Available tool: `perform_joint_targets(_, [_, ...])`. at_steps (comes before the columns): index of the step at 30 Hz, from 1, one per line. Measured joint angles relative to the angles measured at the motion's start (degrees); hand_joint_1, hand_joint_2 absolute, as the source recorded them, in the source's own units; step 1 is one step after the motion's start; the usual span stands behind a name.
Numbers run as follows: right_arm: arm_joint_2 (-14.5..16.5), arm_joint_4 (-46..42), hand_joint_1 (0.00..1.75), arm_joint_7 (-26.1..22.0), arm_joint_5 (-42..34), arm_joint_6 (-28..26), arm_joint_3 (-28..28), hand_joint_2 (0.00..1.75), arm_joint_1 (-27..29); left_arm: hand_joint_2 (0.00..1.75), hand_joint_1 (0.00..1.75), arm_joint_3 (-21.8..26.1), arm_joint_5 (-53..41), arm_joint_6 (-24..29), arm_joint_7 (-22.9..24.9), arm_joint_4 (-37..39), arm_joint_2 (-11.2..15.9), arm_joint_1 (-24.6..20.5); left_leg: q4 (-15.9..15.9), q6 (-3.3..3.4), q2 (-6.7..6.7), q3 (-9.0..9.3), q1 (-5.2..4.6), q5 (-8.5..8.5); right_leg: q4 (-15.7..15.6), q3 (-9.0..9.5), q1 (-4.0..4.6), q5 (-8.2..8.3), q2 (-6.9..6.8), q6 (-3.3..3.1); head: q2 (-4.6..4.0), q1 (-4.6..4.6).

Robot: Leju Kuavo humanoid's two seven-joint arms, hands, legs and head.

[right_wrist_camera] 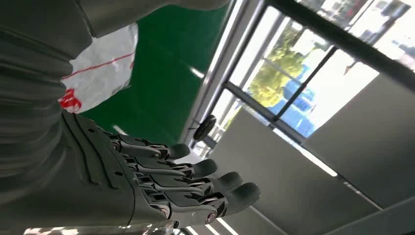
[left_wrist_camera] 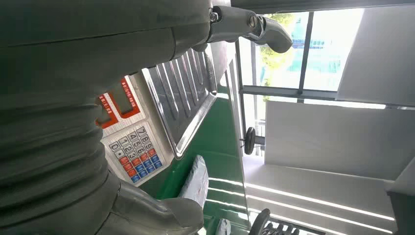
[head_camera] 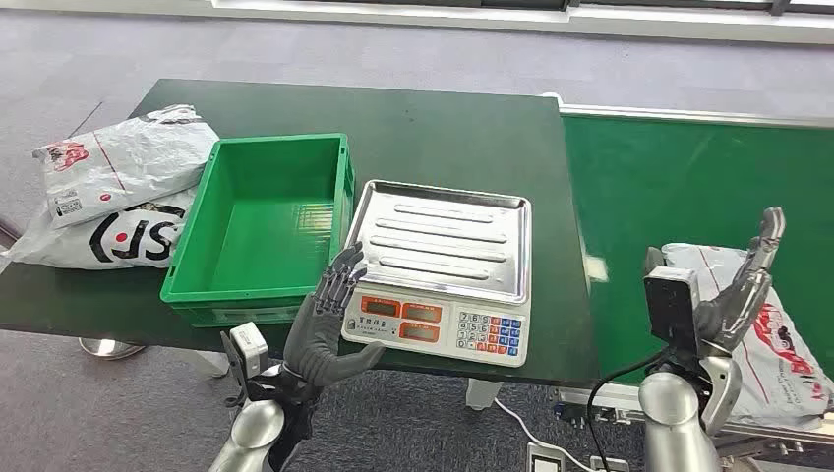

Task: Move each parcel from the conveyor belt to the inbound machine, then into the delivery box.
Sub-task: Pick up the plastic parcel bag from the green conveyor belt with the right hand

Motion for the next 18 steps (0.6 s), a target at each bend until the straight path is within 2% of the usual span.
perform_joint_targets(2, [-0.59,1.55,0.0,2.08,1.95,0.12,-1.45,1.75,-0.88,1.75,0.0,0.21,0.0,0.01,0.01,-0.21,0.08,0.22,0.0,0.0,0.0,0.0,0.0,0.0,0.0,0.0,-0.01,0.01,0.0,0.01,0.0,0.0])
perform_joint_targets(7, [-3.97,11.41,0.0,12.75,11.78,-0.03,-9.55,1.75,-4.56,1.75,0.0,0.7,-0.03,-0.53,0.44,-1.25,0.29,1.05,0.03,0.05,-0.11,0.0,-0.02,0.0,-0.01,0.04,-0.05,0.01,-0.12,0.04,0.01,0.0])
perform_joint_targets(10, [-5.27,17.06,0.0,17.21,15.6,0.32,-14.64,1.75,-5.77,1.75,0.0,0.72,-0.03,-0.65,0.55,-1.32,0.37,1.43,0.03,0.07,-0.25,-0.01,-0.02,0.0,-0.01,0.07,-0.04,0.0,-0.25,0.05,0.0,0.0])
perform_joint_targets(14, [-6.84,24.32,0.0,26.87,23.18,2.89,-19.63,1.75,-7.4,1.75,0.0,0.72,-0.1,-0.8,0.67,-1.14,0.39,1.46,0.03,0.07,-0.24,0.0,-0.02,-0.01,-0.01,0.05,-0.04,-0.02,-0.25,0.07,0.02,-0.01])
perform_joint_targets(18, [-7.96,29.09,0.0,29.83,26.47,3.47,-21.77,1.75,-8.21,1.75,0.0,0.72,-0.36,-0.92,0.75,-1.02,0.39,1.39,0.02,0.07,-0.22,0.0,-0.02,-0.01,-0.01,0.05,-0.04,-0.03,-0.23,0.08,0.02,-0.01])
